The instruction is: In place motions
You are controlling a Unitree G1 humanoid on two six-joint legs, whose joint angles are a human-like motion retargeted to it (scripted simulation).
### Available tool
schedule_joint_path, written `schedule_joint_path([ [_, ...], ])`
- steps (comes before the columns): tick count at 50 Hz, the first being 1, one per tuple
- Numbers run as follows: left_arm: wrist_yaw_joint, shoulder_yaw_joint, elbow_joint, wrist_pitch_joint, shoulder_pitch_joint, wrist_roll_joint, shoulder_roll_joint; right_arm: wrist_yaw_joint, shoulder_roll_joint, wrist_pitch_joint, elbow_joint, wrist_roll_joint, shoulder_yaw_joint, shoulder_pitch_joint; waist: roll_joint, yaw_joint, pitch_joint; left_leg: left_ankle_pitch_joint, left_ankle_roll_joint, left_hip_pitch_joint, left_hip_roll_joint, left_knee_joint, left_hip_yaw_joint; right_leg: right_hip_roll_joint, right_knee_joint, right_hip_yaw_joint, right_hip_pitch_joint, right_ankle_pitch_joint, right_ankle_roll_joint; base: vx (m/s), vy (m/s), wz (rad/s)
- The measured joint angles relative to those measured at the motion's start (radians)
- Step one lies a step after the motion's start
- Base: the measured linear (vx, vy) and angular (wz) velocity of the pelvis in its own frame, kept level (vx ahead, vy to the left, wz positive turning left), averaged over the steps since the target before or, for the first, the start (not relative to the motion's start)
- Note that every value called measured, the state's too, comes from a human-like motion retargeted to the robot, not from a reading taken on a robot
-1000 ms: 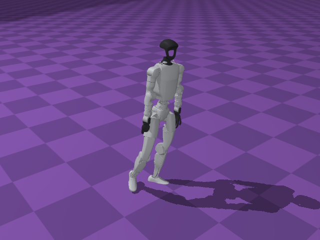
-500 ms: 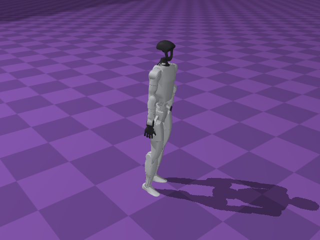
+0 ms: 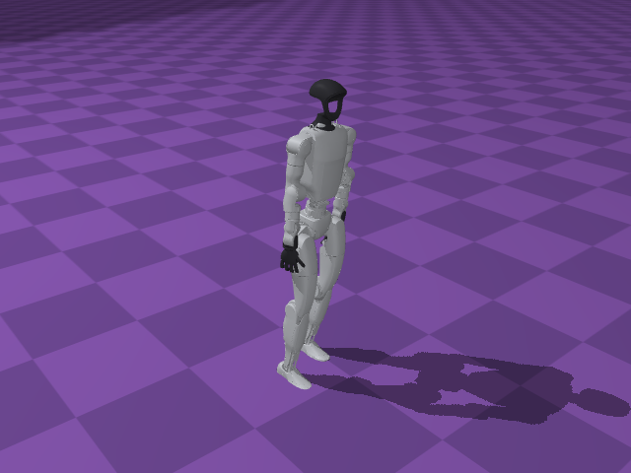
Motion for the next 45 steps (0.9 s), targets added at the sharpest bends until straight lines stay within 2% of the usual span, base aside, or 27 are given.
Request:
schedule_joint_path([
  [3,-0.007,-0.015,0.012,0.004,-0.002,0.002,0.009,0.006,0.000,-0.006,-0.043,0.003,0.010,-0.015,0.042,-0.088,0.019,-0.006,0.010,0.032,0.021,-0.051,0.062,0.048,0.022,0.050,-0.034,0.021,-0.029,-0.23,0.30,-1.07],
  [8,-0.008,-0.060,0.034,0.012,-0.011,0.057,0.069,0.001,0.014,-0.020,-0.070,0.060,0.041,-0.026,0.064,-0.175,0.047,-0.019,0.004,0.053,0.052,-0.087,0.241,0.087,0.031,0.161,-0.096,0.044,-0.075,-0.23,0.40,-1.89],
  [13,0.038,-0.121,0.088,0.047,-0.020,0.091,0.121,0.004,0.003,-0.009,-0.044,0.024,0.054,-0.028,0.081,-0.172,0.053,-0.065,-0.014,0.084,0.096,-0.102,0.499,0.075,0.018,0.064,-0.137,0.019,-0.145,-0.20,0.41,-2.71],
  [16,0.037,-0.115,0.087,0.057,-0.013,0.092,0.133,-0.021,-0.020,0.000,-0.018,-0.018,0.062,-0.041,0.108,-0.183,0.056,-0.091,-0.039,0.101,0.128,-0.113,0.675,0.051,0.020,-0.091,-0.154,-0.009,-0.189,-0.36,0.58,-3.06],
  [20,0.020,-0.080,0.046,0.053,0.008,0.100,0.136,-0.049,-0.048,0.019,0.034,-0.016,0.043,-0.061,0.159,-0.195,0.044,-0.117,-0.084,0.117,0.168,-0.133,0.923,-0.001,0.027,-0.458,-0.124,-0.089,-0.265,-0.37,0.60,-3.21],
  [25,0.003,-0.051,-0.016,0.055,0.016,0.112,0.124,-0.081,-0.081,0.049,0.111,0.080,-0.030,-0.058,0.211,-0.162,0.011,-0.138,-0.145,0.127,0.214,-0.129,1.137,-0.031,0.037,-0.950,0.007,-0.227,-0.237,-0.28,0.46,-3.00],
  [28,-0.013,-0.046,-0.060,0.062,0.009,0.113,0.112,-0.116,-0.096,0.055,0.176,0.160,-0.069,-0.059,0.194,-0.111,-0.024,-0.136,-0.188,0.141,0.215,-0.103,1.240,-0.015,0.005,-1.089,0.039,-0.226,-0.224,-0.23,0.32,-2.82],
  [30,-0.015,-0.040,-0.082,0.061,0.002,0.107,0.104,-0.137,-0.096,0.054,0.210,0.195,-0.085,-0.053,0.165,-0.084,-0.033,-0.123,-0.212,0.159,0.211,-0.071,1.278,-0.017,-0.016,-1.072,0.030,-0.152,-0.251,-0.31,0.24,-2.48],
  [33,-0.017,-0.042,-0.102,0.056,-0.014,0.080,0.094,-0.145,-0.085,0.057,0.247,0.214,-0.093,-0.047,0.110,-0.078,-0.020,-0.070,-0.239,0.210,0.200,-0.009,1.312,-0.033,-0.036,-0.928,0.006,-0.018,-0.307,-0.21,0.15,-1.83],
  [38,-0.015,-0.032,-0.089,0.065,-0.036,0.068,0.058,-0.113,-0.042,0.071,0.258,0.169,-0.101,-0.016,0.064,-0.110,-0.057,0.028,-0.195,0.232,0.204,0.089,1.265,-0.082,-0.004,-0.764,-0.038,-0.008,-0.306,-0.23,0.10,-1.24],
  [40,-0.018,-0.029,-0.083,0.063,-0.047,0.044,0.030,-0.105,-0.025,0.069,0.251,0.153,-0.092,-0.010,0.055,-0.108,-0.063,0.057,-0.188,0.255,0.195,0.094,1.252,-0.059,-0.020,-0.713,-0.042,-0.009,-0.312,-0.21,0.11,-1.70],
  [45,-0.079,-0.032,-0.104,0.035,-0.045,0.007,-0.029,-0.096,0.010,0.064,0.210,0.096,-0.048,-0.001,0.083,-0.148,-0.101,0.130,-0.160,0.285,0.195,0.121,1.166,-0.004,-0.045,-0.550,-0.077,-0.007,-0.312,-0.25,0.08,-1.52],
])
